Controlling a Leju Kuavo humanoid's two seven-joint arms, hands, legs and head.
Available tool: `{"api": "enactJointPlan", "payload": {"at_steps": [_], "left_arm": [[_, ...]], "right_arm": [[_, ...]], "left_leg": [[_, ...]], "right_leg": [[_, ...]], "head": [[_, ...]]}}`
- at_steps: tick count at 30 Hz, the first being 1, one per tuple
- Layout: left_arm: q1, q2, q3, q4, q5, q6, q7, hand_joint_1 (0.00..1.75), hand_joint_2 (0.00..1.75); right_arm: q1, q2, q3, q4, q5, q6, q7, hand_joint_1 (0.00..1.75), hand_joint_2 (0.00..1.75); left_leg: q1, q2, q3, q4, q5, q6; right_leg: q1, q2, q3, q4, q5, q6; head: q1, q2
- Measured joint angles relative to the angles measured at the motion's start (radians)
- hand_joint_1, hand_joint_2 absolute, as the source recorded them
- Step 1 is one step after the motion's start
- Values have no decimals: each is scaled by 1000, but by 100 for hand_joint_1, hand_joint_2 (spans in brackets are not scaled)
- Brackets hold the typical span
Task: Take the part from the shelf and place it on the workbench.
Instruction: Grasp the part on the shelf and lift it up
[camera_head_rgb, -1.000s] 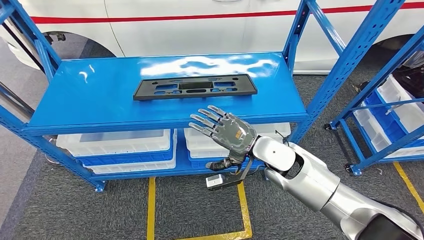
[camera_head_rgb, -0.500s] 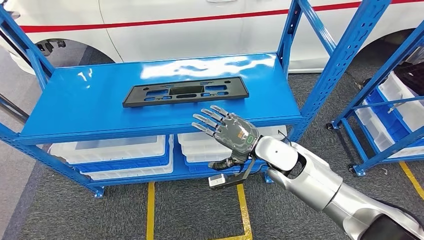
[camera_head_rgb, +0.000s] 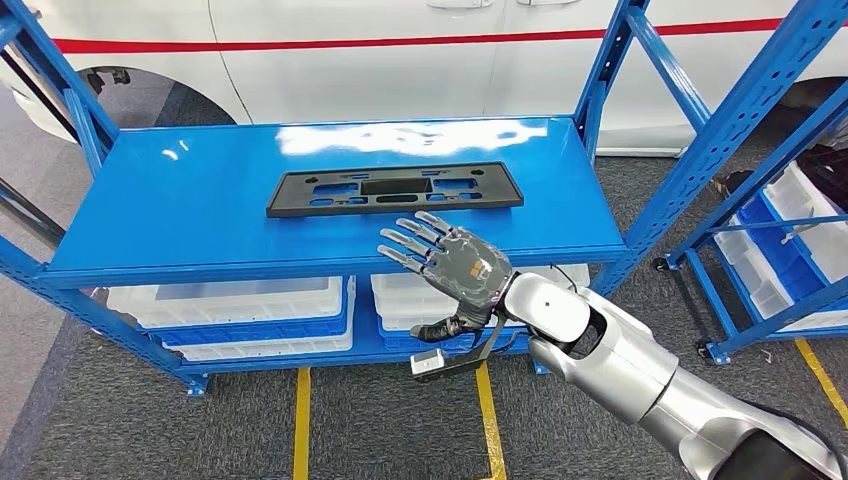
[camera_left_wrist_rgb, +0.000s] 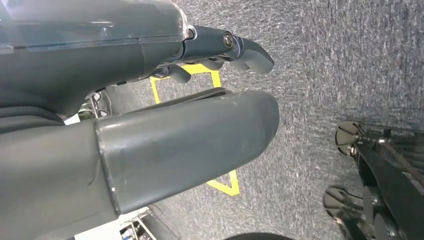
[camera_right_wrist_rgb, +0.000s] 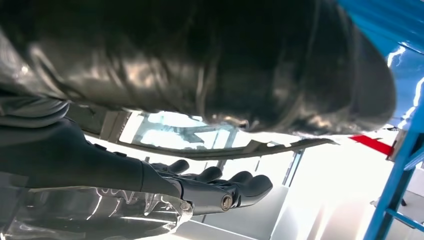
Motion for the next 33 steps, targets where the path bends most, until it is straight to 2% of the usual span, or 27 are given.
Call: {"api": "enactJointPlan", "payload": {"at_steps": [2,3,4,6,8,10,12,13,14,15,17,18,19,22,24,26,27,28,29,30,32,33], "left_arm": [[1,0,0,1,-2,-1,-1,0,0],[0,-1,0,1,-3,-1,-1,0,0],[0,-1,0,2,-4,-2,-2,0,0],[-2,-1,0,2,-6,-3,-2,0,0],[-3,-1,0,2,-7,-4,-2,0,0],[-3,0,0,3,-8,-4,-3,0,0],[-3,1,0,3,-9,-3,-3,0,0],[-3,1,0,3,-9,-3,-4,0,0],[-2,1,0,3,-10,-3,-4,0,0],[-1,1,0,3,-10,-3,-4,0,0],[1,1,0,3,-11,-3,-5,0,0],[1,1,0,3,-11,-3,-5,0,0],[0,1,0,3,-11,-3,-5,0,0],[-2,1,0,3,-13,-3,-4,0,0],[-1,1,0,3,-16,-3,-4,0,0],[-1,1,0,3,-19,-4,-4,0,0],[-2,1,0,3,-20,-4,-4,0,0],[-2,1,0,3,-21,-5,-5,0,0],[-2,1,0,3,-22,-5,-6,0,0],[-2,1,0,3,-23,-6,-6,0,0],[-1,1,0,3,-25,-6,-6,0,0],[-2,1,0,3,-26,-7,-6,0,0]], "right_arm": [[-1,4,-3,5,-4,4,1,0,0],[-2,6,-4,8,-7,6,1,0,0],[-3,9,-6,11,-10,7,1,0,0],[-4,12,-8,16,-14,8,1,0,0],[-4,14,-13,21,-16,8,1,0,0],[-6,17,-18,25,-17,8,1,0,0],[-5,20,-20,30,-19,9,1,0,0],[-3,21,-20,33,-19,10,0,0,0],[-1,21,-20,35,-19,10,0,0,0],[0,22,-21,37,-19,10,-1,0,0],[1,22,-23,40,-19,10,-1,0,0],[-1,22,-24,40,-20,11,-1,0,0],[-1,23,-26,41,-20,11,-1,0,0],[-3,23,-29,41,-22,15,-2,0,0],[-5,24,-34,41,-28,22,-3,0,0],[-6,25,-38,43,-40,31,-4,0,0],[-5,26,-40,45,-51,39,-7,0,0],[-3,27,-41,49,-66,49,-11,0,0],[-1,29,-43,53,-84,58,-16,0,0],[0,32,-46,58,-100,66,-21,0,0],[-2,37,-56,64,-119,74,-26,0,0],[-4,39,-61,67,-123,76,-27,0,0]], "left_leg": [[-2,-1,12,3,-11,-5],[-3,-1,14,5,-16,-9],[-5,-1,14,5,-19,-13],[-6,-1,14,3,-22,-23],[-5,0,15,11,-33,-35],[-1,1,-18,87,-73,-45],[2,2,-91,221,-124,-54],[4,2,-122,269,-132,-57],[5,2,-138,283,-120,-59],[6,2,-132,256,-89,-59],[6,2,-80,127,-6,-55],[4,2,-53,65,19,-51],[2,2,-36,26,30,-46],[0,1,-25,1,22,-29],[4,2,-14,-10,22,-17],[4,4,-5,-16,18,-5],[4,4,-3,-16,15,-1],[3,3,0,-15,12,1],[3,2,4,-14,7,2],[3,1,11,-13,2,1],[2,-1,26,-9,-12,-4],[0,-1,31,-6,-20,-8]], "right_leg": [[2,0,53,-128,78,-8],[4,0,77,-183,99,-13],[7,0,91,-216,106,-16],[9,1,97,-234,99,-21],[4,2,106,-242,98,-29],[-1,1,118,-251,96,-38],[0,0,125,-251,90,-43],[0,0,128,-251,87,-43],[0,0,133,-250,83,-42],[-1,0,140,-250,78,-41],[-1,1,155,-250,67,-36],[1,2,160,-249,62,-32],[2,2,161,-250,59,-27],[4,2,163,-253,54,-12],[3,1,154,-225,34,-3],[1,1,99,-118,-15,3],[0,1,58,-47,-40,5],[-1,0,21,10,-53,7],[-1,0,-2,35,-46,8],[-1,0,-4,21,-18,7],[0,0,39,-101,70,1],[2,-1,66,-163,100,-4]], "head": [[0,0],[0,0],[0,0],[0,0],[0,0],[0,0],[-1,0],[0,0],[-1,0],[-1,0],[0,0],[0,0],[0,0],[0,0],[0,0],[0,0],[0,0],[0,0],[0,0],[0,0],[0,0],[0,0]]}}
